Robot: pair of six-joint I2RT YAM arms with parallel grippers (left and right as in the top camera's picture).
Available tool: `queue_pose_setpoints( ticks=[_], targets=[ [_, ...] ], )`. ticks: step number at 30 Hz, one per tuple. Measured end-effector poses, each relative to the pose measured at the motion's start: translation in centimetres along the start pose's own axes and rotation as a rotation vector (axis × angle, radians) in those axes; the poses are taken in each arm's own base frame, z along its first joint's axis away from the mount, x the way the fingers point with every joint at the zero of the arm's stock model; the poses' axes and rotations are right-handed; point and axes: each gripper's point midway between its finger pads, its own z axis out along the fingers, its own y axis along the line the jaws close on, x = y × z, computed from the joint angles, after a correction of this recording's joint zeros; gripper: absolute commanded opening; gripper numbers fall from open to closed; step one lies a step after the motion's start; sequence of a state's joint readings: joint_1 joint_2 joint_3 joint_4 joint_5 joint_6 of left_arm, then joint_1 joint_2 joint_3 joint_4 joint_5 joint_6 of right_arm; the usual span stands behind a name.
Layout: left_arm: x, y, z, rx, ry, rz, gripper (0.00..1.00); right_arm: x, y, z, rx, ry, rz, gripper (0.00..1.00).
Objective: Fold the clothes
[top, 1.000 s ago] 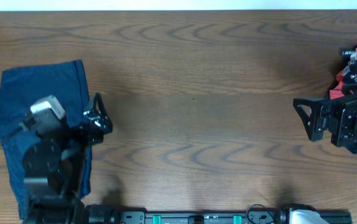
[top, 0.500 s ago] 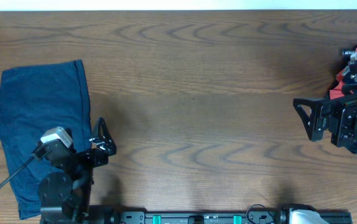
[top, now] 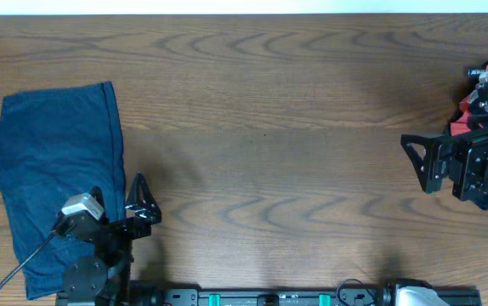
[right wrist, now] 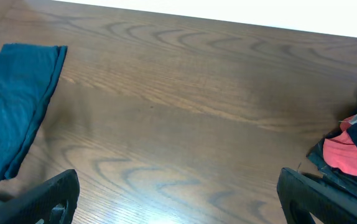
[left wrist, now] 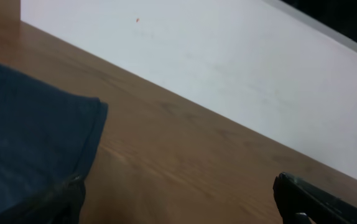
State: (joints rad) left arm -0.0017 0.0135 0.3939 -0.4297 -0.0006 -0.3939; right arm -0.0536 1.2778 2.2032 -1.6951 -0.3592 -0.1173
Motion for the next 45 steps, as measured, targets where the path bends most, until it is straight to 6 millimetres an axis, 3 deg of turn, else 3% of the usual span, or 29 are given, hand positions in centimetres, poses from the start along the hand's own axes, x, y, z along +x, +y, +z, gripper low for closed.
queue_pose_setpoints(
  ticks=[9, 16, 30, 45],
  targets=[
    [0.7, 0.4, 0.3, -0.01, 0.012, -0.002, 0.98, 0.0, 0.0, 0.0, 0.0, 0.0, 0.0, 0.99],
    [4.1, 2.1, 1.6, -0.051, 0.083, 0.003, 0.98, 0.0, 0.0, 0.0, 0.0, 0.0, 0.0, 0.99],
    [8.8, 4.9, 2.9, -0.131, 0.178, 0.013, 0.98, 0.0, 0.0, 0.0, 0.0, 0.0, 0.0, 0.99],
    [10.3, 5.9, 2.5, -0.173, 0.235, 0.021, 0.98, 0.0, 0.0, 0.0, 0.0, 0.0, 0.0, 0.99]
  ],
)
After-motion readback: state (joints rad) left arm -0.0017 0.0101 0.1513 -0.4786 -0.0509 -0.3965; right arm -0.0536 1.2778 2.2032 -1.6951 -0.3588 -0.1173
